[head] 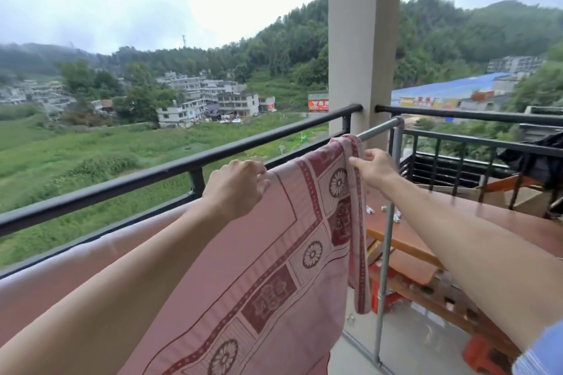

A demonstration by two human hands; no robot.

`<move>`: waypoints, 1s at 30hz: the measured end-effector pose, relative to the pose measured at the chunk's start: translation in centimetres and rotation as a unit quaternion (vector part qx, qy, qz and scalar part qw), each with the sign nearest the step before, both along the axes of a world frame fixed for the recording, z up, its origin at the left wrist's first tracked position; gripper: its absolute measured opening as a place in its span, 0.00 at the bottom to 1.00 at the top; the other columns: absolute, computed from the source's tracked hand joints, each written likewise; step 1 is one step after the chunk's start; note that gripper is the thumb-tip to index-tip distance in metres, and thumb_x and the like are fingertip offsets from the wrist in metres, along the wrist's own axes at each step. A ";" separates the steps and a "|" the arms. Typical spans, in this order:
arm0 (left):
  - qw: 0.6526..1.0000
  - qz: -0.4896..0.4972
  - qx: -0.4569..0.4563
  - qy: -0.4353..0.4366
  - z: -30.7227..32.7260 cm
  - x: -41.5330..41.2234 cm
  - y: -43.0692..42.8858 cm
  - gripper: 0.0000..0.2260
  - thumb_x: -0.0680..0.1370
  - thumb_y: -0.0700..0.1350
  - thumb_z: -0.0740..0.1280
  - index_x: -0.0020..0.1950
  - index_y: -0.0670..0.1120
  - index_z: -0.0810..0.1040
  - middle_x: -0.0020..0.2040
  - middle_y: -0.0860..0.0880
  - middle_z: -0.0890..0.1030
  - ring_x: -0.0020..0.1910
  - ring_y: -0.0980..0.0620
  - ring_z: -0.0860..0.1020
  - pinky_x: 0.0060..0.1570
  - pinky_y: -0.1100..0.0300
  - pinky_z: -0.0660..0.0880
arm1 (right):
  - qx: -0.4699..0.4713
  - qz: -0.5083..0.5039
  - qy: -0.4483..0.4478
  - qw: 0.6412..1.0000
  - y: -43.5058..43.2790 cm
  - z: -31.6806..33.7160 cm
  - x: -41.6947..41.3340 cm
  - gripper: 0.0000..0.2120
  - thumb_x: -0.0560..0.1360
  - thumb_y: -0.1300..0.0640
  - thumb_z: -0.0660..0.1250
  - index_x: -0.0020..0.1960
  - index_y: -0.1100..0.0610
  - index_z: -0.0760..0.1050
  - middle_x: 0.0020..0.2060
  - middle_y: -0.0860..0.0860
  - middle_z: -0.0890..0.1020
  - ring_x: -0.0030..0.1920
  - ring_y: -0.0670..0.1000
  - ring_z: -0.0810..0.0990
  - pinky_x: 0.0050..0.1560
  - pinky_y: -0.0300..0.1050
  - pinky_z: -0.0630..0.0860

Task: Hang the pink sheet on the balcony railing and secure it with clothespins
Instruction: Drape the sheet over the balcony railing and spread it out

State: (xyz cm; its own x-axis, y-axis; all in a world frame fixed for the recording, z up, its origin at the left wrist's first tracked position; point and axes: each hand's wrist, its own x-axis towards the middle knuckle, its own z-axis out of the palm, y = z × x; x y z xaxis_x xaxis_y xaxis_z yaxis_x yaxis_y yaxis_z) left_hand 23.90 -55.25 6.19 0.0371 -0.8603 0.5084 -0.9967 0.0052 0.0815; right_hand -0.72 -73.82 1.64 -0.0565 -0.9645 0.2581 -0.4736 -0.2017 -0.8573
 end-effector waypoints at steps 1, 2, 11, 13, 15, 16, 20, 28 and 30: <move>1.000 -0.007 -0.012 0.011 0.0 -0.4 -0.6 0.10 0.77 0.53 0.65 0.53 0.51 0.81 0.47 0.48 0.83 0.47 0.44 0.80 0.43 0.52 0.76 | 0.006 0.009 -0.015 1.000 -1.5 0.3 0.4 0.27 0.72 0.43 0.70 0.66 0.57 0.73 0.57 0.53 0.79 0.53 0.53 0.77 0.55 0.45 0.73; 0.999 -0.011 -0.025 0.021 -0.1 -0.8 -1.1 0.09 0.77 0.53 0.65 0.50 0.50 0.82 0.45 0.48 0.84 0.45 0.45 0.80 0.42 0.51 0.77 | 0.017 0.025 -0.037 0.999 -2.9 0.4 0.7 0.29 0.72 0.43 0.71 0.66 0.57 0.73 0.57 0.53 0.79 0.53 0.53 0.77 0.56 0.45 0.73; 0.995 0.026 -0.070 0.063 -0.3 -3.3 -3.0 0.06 0.75 0.50 0.70 0.48 0.51 0.84 0.44 0.50 0.84 0.44 0.47 0.81 0.43 0.51 0.78 | -0.154 0.171 -0.115 0.966 -0.6 -1.3 0.4 0.16 0.76 0.50 0.68 0.30 0.50 0.74 0.21 0.43 0.76 0.21 0.40 0.71 0.20 0.33 0.68; 0.994 0.033 -0.086 0.056 -0.3 -3.8 -2.6 0.05 0.74 0.48 0.71 0.47 0.48 0.84 0.44 0.49 0.84 0.44 0.45 0.80 0.42 0.52 0.77 | -0.142 0.262 -0.100 0.949 2.4 -2.6 -0.5 0.13 0.77 0.54 0.67 0.33 0.50 0.76 0.23 0.42 0.76 0.22 0.40 0.69 0.21 0.33 0.64; 0.991 0.049 -0.119 0.045 -0.4 -4.2 -1.9 0.02 0.73 0.43 0.72 0.43 0.46 0.85 0.43 0.49 0.83 0.43 0.44 0.80 0.41 0.54 0.75 | -0.130 0.323 -0.086 0.933 4.7 -4.1 -1.8 0.14 0.77 0.56 0.67 0.33 0.48 0.77 0.25 0.40 0.77 0.25 0.40 0.71 0.25 0.37 0.67; 0.989 0.060 -0.126 0.040 -0.6 -4.5 -1.5 0.02 0.73 0.41 0.71 0.42 0.46 0.84 0.42 0.49 0.83 0.42 0.43 0.80 0.40 0.54 0.74 | -0.117 0.350 -0.081 0.926 5.6 -4.8 -2.3 0.14 0.77 0.56 0.68 0.33 0.47 0.77 0.26 0.39 0.78 0.27 0.40 0.73 0.27 0.39 0.70; 0.964 0.097 -0.174 0.176 -1.8 -4.8 1.1 0.04 0.75 0.40 0.66 0.41 0.45 0.80 0.39 0.47 0.81 0.39 0.43 0.80 0.39 0.57 0.73 | -0.078 0.459 -0.015 0.885 9.0 -6.8 -2.8 0.15 0.76 0.57 0.68 0.31 0.54 0.76 0.26 0.42 0.74 0.29 0.43 0.71 0.29 0.43 0.66; 0.902 0.273 -0.222 0.251 -2.5 -0.6 16.6 0.11 0.77 0.43 0.56 0.38 0.56 0.70 0.30 0.51 0.73 0.26 0.50 0.70 0.23 0.63 0.68 | 0.004 0.539 0.043 0.841 12.3 -7.4 -0.2 0.09 0.73 0.51 0.72 0.49 0.55 0.82 0.42 0.51 0.85 0.40 0.47 0.83 0.41 0.44 0.78; 0.909 0.304 -0.183 0.220 -3.2 -0.5 20.7 0.11 0.77 0.42 0.57 0.38 0.53 0.71 0.30 0.51 0.74 0.26 0.52 0.71 0.25 0.64 0.69 | 0.051 0.437 -0.082 0.894 10.4 -4.5 1.4 0.15 0.74 0.45 0.70 0.51 0.55 0.80 0.45 0.53 0.85 0.43 0.49 0.83 0.39 0.45 0.79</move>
State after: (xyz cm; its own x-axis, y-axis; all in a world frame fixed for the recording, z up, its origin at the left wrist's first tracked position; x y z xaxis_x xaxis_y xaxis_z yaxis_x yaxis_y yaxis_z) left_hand 23.38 -34.58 3.00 0.7172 -0.3896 0.5778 -0.6965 -0.4279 0.5760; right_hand 0.67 -63.38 -2.90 0.7018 -0.6762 0.2241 -0.0390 -0.3506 -0.9357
